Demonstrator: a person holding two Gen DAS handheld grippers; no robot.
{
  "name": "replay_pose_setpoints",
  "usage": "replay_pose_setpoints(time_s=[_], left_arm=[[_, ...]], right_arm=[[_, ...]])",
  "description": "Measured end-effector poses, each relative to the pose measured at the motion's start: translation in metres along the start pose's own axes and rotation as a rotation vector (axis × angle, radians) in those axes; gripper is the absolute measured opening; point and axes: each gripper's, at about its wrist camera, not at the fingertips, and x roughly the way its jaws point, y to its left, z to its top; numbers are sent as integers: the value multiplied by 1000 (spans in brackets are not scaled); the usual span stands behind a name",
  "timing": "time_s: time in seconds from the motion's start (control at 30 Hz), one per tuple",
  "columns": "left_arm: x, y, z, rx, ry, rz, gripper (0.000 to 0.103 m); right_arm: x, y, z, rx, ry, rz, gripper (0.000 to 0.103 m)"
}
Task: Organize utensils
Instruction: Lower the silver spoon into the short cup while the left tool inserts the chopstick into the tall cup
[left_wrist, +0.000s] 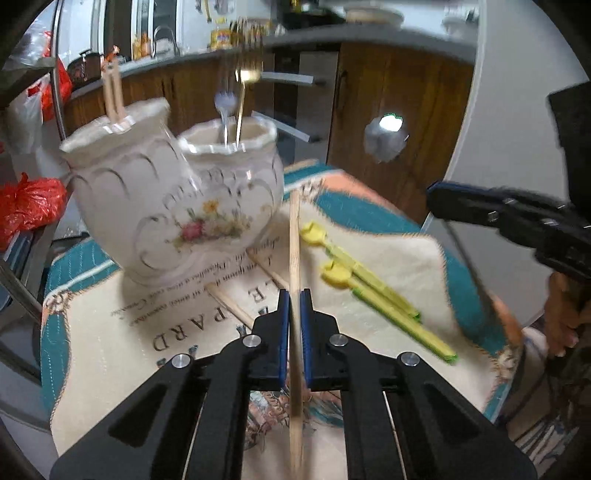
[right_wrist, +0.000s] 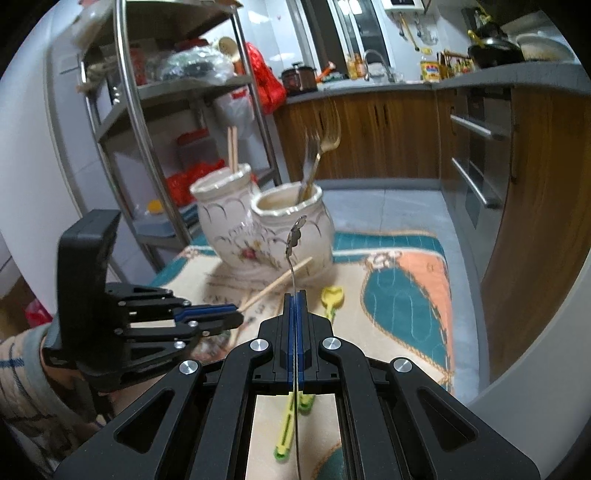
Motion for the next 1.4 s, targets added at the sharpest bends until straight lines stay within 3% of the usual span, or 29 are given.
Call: replay_pose_setpoints(time_s=[0.27,0.5,0.9,1.23,1.4], left_arm=[[-61,21,10,-30,-203,23,6],[-90,44,35,-58,-354,71,6],[-80,117,100,-236,-577,42,6],[-45,141,113,-368,-619,-21,6],[-30,142,113,-380,-622,17,6]], right_arm=[[-4,9,23,25,-95,5,2],[8,20,53,16,-136,9,2],[49,17,115,-2,-335,0,2],[69,11,127,45,-437,60,2],[85,9,128,41,-434,13,2]])
